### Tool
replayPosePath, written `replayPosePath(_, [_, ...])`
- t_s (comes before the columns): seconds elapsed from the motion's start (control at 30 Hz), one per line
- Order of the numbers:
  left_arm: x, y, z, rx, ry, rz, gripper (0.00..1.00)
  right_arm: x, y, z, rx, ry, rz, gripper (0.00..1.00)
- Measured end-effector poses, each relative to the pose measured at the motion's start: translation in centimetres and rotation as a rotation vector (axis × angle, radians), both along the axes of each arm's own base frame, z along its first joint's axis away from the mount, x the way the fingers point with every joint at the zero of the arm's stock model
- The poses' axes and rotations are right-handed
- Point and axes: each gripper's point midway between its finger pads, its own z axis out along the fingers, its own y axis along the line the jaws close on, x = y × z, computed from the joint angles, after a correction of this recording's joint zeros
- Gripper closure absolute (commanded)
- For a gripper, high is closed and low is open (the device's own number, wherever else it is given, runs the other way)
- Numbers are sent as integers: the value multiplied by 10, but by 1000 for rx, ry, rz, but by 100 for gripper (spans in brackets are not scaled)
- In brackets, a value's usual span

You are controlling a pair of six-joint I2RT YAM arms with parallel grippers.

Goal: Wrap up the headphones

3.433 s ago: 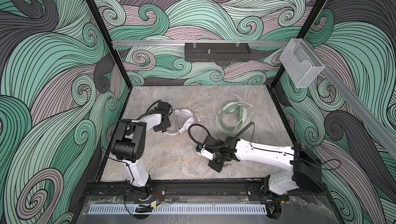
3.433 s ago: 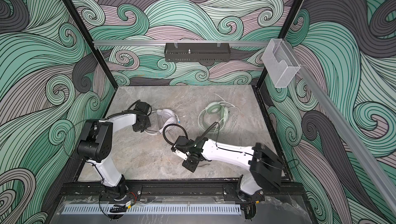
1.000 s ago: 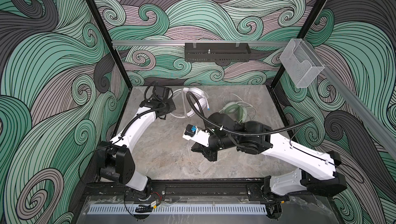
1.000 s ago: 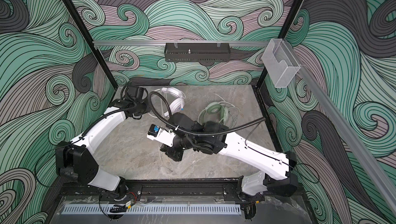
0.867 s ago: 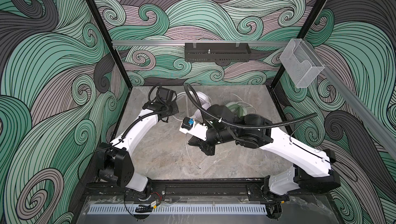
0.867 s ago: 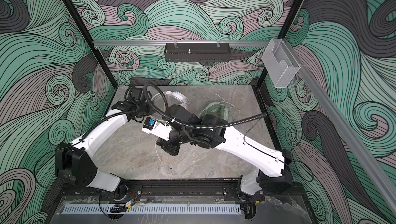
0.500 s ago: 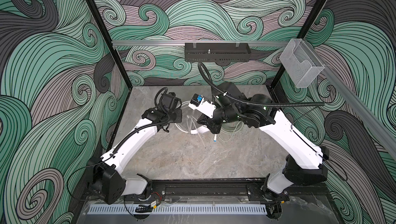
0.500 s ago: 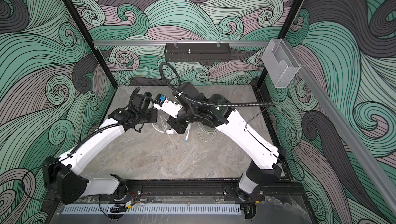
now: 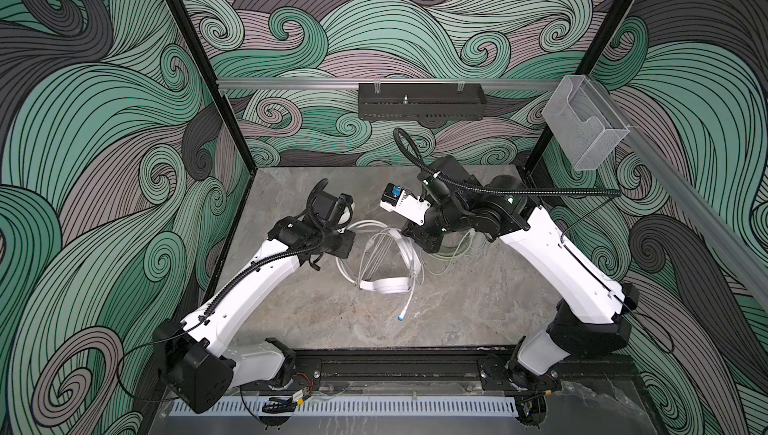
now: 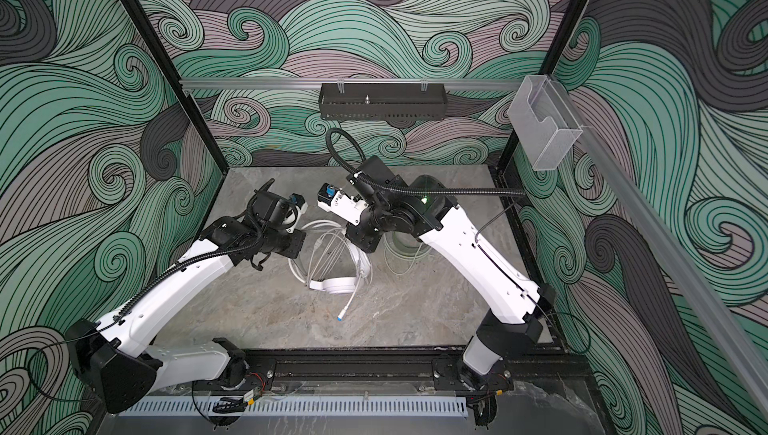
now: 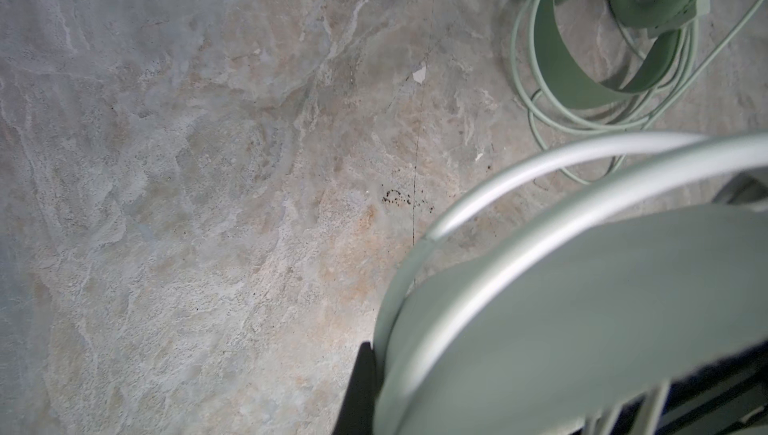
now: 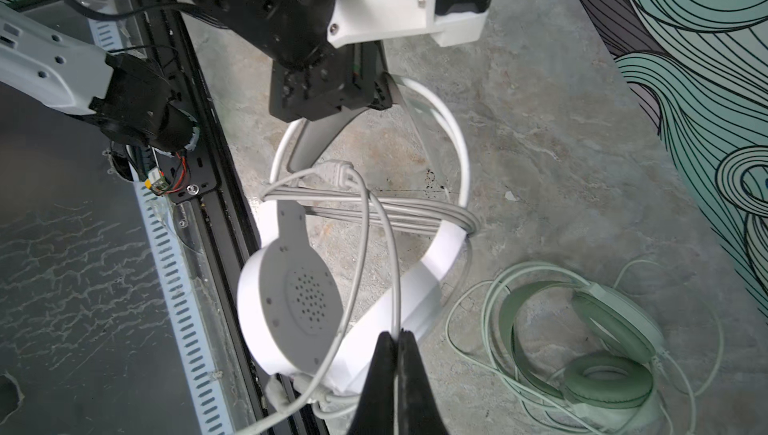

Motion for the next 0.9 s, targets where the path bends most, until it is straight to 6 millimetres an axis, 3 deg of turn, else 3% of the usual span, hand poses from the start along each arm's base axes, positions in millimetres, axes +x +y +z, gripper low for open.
replayPosePath(0.2, [-14, -15, 2, -28, 11, -90, 100, 6, -2, 14, 15, -50, -14, 100])
replayPosePath(0.43, [-27, -31, 16, -102, -20, -182, 100, 20, -9, 8, -28, -95, -67, 100])
replayPosePath(0.73, [-30, -29, 12, -90, -24, -199, 100, 35, -44, -37, -139, -75, -143, 100])
replayPosePath(0.9, [-28, -28, 11, -84, -27, -194, 100, 42, -48, -67, -144, -46, -160, 100])
